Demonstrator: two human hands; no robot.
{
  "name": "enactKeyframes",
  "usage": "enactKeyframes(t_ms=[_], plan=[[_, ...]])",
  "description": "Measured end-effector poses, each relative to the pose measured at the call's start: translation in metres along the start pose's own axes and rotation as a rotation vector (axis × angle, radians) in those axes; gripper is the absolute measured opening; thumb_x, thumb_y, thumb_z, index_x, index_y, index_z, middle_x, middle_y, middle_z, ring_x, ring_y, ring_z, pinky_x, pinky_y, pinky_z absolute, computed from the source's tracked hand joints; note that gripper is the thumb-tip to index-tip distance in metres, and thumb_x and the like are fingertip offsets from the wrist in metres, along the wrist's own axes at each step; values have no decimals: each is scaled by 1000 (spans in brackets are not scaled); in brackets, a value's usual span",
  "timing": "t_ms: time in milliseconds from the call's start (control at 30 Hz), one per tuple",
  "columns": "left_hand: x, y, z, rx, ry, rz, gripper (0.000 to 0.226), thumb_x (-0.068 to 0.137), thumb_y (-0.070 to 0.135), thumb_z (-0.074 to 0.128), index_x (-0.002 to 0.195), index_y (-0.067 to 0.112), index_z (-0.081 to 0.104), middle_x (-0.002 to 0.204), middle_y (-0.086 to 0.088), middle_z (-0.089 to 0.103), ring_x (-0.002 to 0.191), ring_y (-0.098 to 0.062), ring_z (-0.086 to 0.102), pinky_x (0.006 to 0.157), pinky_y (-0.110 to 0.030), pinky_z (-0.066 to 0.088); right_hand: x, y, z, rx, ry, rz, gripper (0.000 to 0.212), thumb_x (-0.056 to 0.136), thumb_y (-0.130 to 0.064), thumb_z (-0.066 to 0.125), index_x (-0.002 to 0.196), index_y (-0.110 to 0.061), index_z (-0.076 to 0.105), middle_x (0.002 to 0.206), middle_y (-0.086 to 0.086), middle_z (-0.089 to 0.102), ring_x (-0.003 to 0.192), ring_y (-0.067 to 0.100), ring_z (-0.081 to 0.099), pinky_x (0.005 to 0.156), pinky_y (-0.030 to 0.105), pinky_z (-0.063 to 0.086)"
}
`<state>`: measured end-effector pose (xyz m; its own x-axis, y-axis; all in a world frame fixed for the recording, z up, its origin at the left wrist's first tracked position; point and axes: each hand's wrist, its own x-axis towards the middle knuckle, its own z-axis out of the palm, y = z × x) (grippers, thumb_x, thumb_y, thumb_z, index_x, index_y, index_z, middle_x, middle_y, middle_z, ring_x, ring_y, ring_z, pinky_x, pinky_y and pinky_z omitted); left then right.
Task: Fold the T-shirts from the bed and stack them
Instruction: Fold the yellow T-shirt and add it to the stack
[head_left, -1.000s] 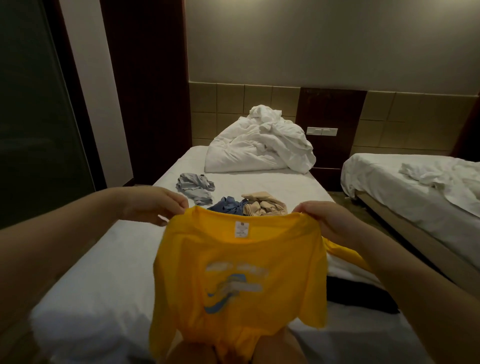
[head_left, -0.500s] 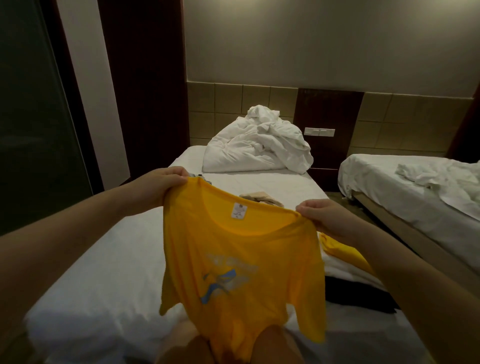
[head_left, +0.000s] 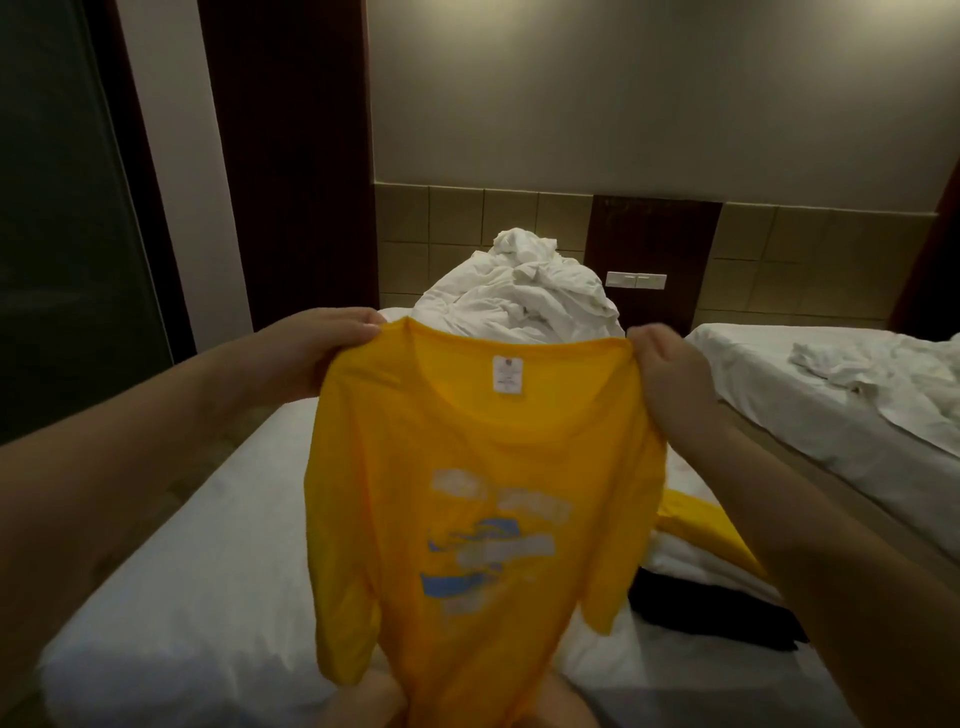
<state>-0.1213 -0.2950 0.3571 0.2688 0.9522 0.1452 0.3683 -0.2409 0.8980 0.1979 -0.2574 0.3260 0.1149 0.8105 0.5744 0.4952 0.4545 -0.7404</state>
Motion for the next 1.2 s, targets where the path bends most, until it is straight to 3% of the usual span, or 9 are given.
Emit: enactKeyframes(t_ms=[100, 300, 433, 567, 667, 767, 867, 1000, 1200], plan=[[0, 13, -9, 117, -61, -12, 82, 32, 76, 75, 94, 24, 63, 91, -1, 63, 80, -19, 64, 64, -29, 53, 9, -5, -5, -188, -177, -64, 24, 99, -23, 39, 96, -9, 58, 84, 1, 54, 86, 20, 51, 66, 26, 37], [5, 44, -42, 98, 25, 192, 69, 31, 78, 72, 79, 29, 67, 77, 5, 63, 67, -11, 62, 57, -24, 52, 37, -44, -46, 164, -101, -100, 22, 97, -25, 44, 95, -16, 64, 87, -5, 59, 80, 7, 53, 65, 24, 40], [7, 63, -47, 318, -154, 122, 66, 34, 81, 69, 77, 31, 69, 84, 5, 65, 77, -12, 64, 65, -25, 51, 52, -62, -60, 8, -317, -126, 21, 94, -32, 46, 83, -25, 62, 82, -8, 57, 77, 7, 54, 62, 21, 38], [10, 90, -63, 116, -27, 249, 57, 32, 72, 78, 69, 29, 68, 72, 6, 62, 62, -10, 61, 52, -21, 49, 69, -82, -78, 274, -197, -140, 22, 92, -28, 51, 75, -22, 62, 70, -6, 57, 65, 7, 53, 60, 25, 40], [20, 83, -44, 140, -123, 179, 55, 35, 70, 79, 69, 28, 68, 72, 4, 62, 61, -10, 60, 53, -20, 49, 72, -83, -69, -27, -375, -178, 21, 92, -30, 51, 76, -22, 63, 80, -3, 60, 75, 6, 54, 64, 23, 40], [22, 79, -36, 77, -150, 172, 58, 34, 66, 82, 71, 23, 68, 71, 3, 61, 62, -10, 60, 54, -20, 49, 69, -83, -72, -12, -244, -234, 18, 92, -31, 50, 79, -24, 61, 82, -6, 58, 78, 5, 53, 64, 20, 38], [24, 76, -40, -72, -79, 180, 66, 29, 61, 85, 73, 17, 62, 66, 3, 55, 55, -9, 55, 49, -19, 47, 67, -76, -80, 217, -407, -74, 11, 88, -36, 54, 89, -27, 60, 90, -5, 57, 81, 10, 56, 62, 21, 43], [24, 67, -36, -66, -94, 145, 58, 23, 62, 85, 66, 26, 69, 67, 5, 59, 57, -9, 59, 51, -21, 48, 66, -62, -79, 386, -734, 232, 49, 63, -12, 55, 112, -19, 57, 114, 6, 54, 93, 25, 57, 62, 26, 54], [25, 51, -38, 54, -67, 5, 83, 18, 60, 86, 86, 18, 64, 77, 1, 66, 68, -16, 65, 55, -24, 53, 65, -38, -69, -35, -681, 230, 25, 89, -16, 57, 114, -17, 58, 113, 6, 58, 98, 22, 59, 83, 35, 52]])
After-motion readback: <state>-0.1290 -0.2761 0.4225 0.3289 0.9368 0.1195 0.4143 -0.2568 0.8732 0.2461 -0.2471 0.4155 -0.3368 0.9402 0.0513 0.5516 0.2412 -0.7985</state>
